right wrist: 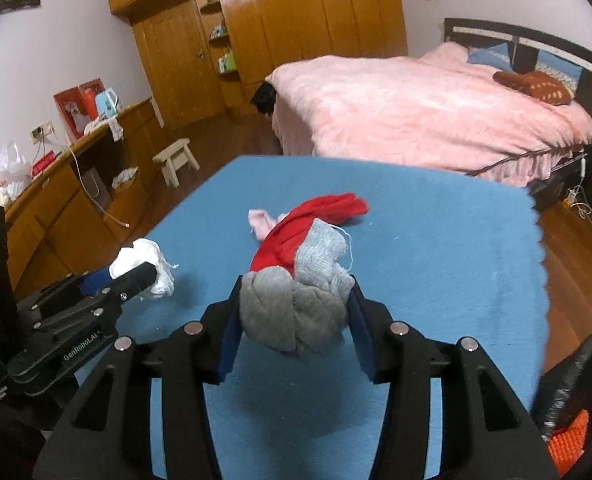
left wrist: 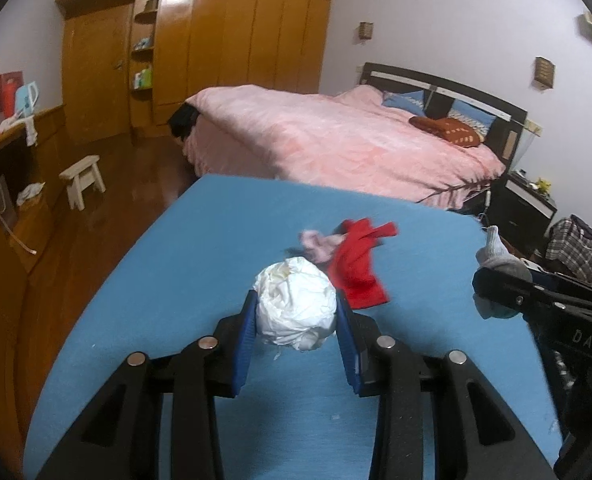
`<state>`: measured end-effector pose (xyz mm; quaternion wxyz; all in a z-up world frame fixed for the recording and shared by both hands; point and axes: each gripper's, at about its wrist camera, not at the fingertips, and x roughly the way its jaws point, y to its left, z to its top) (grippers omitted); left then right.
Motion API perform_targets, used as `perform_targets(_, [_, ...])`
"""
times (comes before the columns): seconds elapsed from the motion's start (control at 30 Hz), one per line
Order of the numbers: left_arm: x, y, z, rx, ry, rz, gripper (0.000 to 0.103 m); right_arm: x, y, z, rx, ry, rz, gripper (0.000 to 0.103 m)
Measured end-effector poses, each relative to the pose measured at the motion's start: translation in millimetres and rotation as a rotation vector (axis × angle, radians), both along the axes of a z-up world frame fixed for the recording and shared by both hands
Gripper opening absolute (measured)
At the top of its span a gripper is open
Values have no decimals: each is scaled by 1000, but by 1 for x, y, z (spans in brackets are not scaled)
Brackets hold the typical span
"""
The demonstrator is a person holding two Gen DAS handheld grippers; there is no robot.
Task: Collect trash
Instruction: 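Grasp the grey sock with the right tool while the left tool holds the tissue, then carry the tissue and grey sock over the bin and open both tools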
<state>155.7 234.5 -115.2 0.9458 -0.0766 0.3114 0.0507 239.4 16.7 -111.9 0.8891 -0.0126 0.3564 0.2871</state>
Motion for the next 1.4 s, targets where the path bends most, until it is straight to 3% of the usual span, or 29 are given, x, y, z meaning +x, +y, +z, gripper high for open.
perform_targets(0.6, [-6, -113, 49, -21, -76, -213, 37, -43, -120, 57, 41, -118, -161, 46])
perform_targets(1.07, [-8, -216, 65, -16, -101, -405, 37, -75, -234, 63, 42, -153, -342, 46])
perform_targets(1.4, [-16, -290, 61, -15, -99, -549, 37, -102, -304, 55, 9, -162, -461, 46])
